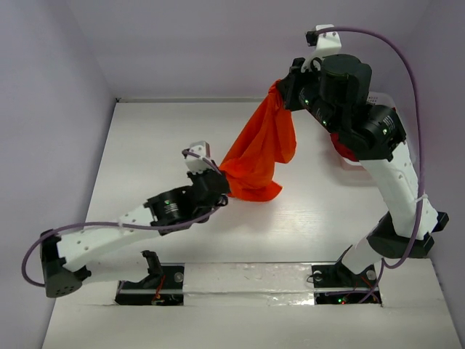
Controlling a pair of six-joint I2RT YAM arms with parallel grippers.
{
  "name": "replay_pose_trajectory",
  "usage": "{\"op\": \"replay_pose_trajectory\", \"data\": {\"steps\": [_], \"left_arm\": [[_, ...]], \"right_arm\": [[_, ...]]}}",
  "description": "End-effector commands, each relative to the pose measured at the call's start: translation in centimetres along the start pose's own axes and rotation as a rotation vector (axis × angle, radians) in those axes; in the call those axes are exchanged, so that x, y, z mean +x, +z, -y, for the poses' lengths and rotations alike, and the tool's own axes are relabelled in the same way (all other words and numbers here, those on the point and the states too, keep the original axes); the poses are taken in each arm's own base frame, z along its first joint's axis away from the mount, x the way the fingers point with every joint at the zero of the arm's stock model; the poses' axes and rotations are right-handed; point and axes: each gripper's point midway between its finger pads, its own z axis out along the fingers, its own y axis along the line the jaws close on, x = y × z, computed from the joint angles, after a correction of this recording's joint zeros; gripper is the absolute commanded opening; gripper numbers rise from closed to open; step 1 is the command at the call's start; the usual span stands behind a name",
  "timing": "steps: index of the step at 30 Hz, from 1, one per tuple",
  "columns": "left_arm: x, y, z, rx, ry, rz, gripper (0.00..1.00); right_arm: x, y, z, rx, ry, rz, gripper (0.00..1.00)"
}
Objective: Fold and stack the t-shirts
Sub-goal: Flatten the tshirt out
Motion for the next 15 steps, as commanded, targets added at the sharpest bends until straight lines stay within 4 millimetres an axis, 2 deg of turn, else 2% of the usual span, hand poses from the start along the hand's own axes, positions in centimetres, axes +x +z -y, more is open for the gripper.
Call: {"op": "replay_pose_trajectory", "data": {"steps": [1, 3, 7, 9, 15], "left_arm": [[-3.7, -2.1, -3.3, -0.112, 0.013, 0.052, 0.0], [-5.8, -3.3, -3.6, -0.099, -0.021, 0.084, 0.0], [-8.7, -5.1, -4.0, -0.078, -0.07, 0.117, 0.0], [-9.4, -5.6, -4.2, -0.082, -0.069, 0.121, 0.0], [-13.9, -8.7, -6.3, -0.129, -0.136, 0.201, 0.0]], "right_arm": [[-3.9, -1.9, 2.2, 0.069, 0.063, 0.119, 0.0], [-4.1, -2.0, 3.2, 0.097, 0.072, 0.122, 0.0], [-4.6, -2.4, 4.6, 0.142, 0.091, 0.137, 0.0], [-4.9, -2.5, 5.9, 0.176, 0.104, 0.144, 0.0], [-5.1, -2.6, 9.5, 0.276, 0.129, 0.158, 0.0]]}}
